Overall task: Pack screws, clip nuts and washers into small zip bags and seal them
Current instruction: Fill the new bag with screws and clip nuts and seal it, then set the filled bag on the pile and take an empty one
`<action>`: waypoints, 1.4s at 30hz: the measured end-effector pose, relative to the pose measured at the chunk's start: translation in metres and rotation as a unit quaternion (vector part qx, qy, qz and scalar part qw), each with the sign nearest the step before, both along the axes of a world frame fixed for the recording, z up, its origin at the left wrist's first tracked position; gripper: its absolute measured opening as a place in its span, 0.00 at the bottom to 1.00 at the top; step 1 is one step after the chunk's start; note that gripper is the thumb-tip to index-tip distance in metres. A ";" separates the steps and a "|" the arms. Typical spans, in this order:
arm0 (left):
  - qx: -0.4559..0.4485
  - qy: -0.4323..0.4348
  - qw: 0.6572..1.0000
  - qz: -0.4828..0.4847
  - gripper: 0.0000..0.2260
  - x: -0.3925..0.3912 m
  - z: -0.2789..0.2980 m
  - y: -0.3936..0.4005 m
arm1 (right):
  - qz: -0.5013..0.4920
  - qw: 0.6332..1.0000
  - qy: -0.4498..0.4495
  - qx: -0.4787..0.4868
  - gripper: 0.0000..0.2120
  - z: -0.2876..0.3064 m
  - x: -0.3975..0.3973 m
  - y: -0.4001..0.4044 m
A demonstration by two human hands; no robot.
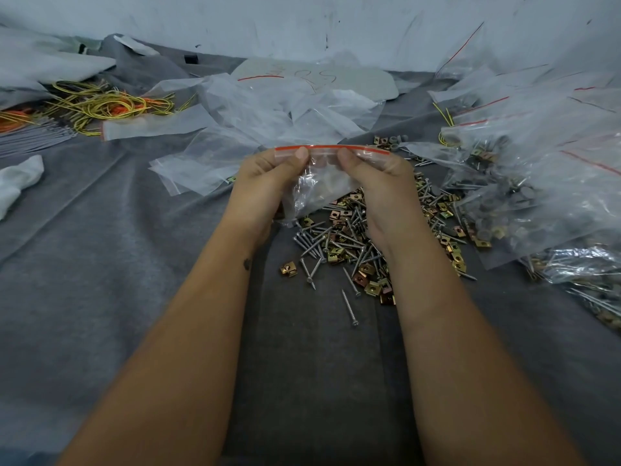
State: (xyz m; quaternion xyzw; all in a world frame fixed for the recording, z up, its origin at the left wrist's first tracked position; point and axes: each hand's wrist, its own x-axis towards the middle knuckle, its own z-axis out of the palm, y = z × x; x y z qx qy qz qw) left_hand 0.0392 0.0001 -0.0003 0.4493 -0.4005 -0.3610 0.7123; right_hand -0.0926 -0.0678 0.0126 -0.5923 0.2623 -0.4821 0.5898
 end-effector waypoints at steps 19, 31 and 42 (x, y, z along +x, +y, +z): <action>-0.026 0.068 0.996 0.051 0.19 0.014 0.011 0.006 | 0.045 0.976 0.191 -0.099 0.05 -0.004 -0.005 -0.007; 0.049 -0.136 0.983 0.116 0.04 -0.016 0.031 -0.029 | -0.189 0.982 0.026 0.000 0.09 0.059 -0.017 -0.030; 0.080 -0.133 0.984 -0.092 0.11 -0.140 0.051 -0.094 | -0.435 0.888 0.084 0.121 0.42 0.086 -0.136 -0.109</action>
